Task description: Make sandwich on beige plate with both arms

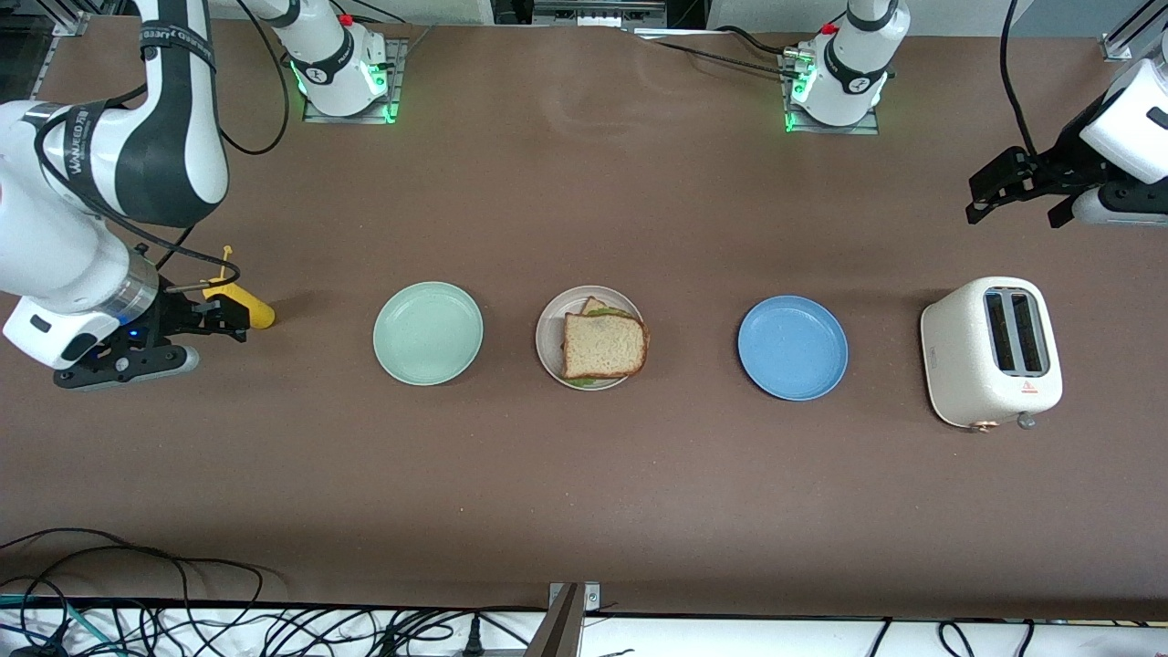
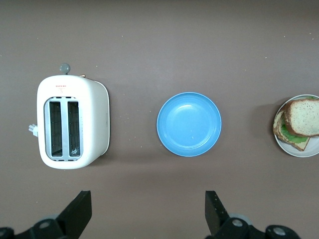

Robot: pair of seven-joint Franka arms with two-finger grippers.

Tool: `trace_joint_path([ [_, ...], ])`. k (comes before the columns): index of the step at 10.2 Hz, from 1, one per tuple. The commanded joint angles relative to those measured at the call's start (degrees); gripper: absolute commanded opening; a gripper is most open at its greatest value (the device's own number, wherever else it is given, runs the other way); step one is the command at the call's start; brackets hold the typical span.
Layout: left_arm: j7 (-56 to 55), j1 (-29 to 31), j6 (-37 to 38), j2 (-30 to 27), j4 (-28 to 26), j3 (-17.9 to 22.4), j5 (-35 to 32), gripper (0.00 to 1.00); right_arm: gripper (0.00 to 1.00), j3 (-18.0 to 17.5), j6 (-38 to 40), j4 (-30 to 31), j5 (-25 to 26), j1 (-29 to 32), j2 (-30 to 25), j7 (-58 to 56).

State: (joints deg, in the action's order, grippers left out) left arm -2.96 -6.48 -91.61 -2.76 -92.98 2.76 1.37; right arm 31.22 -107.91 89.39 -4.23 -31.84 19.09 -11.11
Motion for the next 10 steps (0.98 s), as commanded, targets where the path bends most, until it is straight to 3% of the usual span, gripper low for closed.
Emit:
trace_joint_path([
  [1,0.68,-0.28,-0.32,-0.93,-0.54,-0.3,-1.11,1.0,1.0,-22.18,0.25,0.7,6.93,18.67,-5.29,6.78],
  [2,0.59,-0.2,-0.24,-0.58,-0.45,-0.3,-1.11,1.0,1.0,-27.31,0.25,1.04,7.39,23.79,-5.9,7.84],
  [3,0.68,-0.11,0.37,-0.66,-0.54,-0.3,-1.37,1.0,1.0,-29.27,0.34,2.26,7.48,25.84,-7.04,9.59],
  [6,0.41,-0.11,1.7,-0.66,-0.19,-0.39,-1.46,1.0,1.0,-29.73,-5.34,10.95,9.15,26.65,-12.13,11.81],
  [10,0.06,2.35,1.17,0.39,0.08,-2.76,-1.46,1.0,1.0,-29.38,-6.69,11.07,9.15,26.13,-11.45,10.84],
])
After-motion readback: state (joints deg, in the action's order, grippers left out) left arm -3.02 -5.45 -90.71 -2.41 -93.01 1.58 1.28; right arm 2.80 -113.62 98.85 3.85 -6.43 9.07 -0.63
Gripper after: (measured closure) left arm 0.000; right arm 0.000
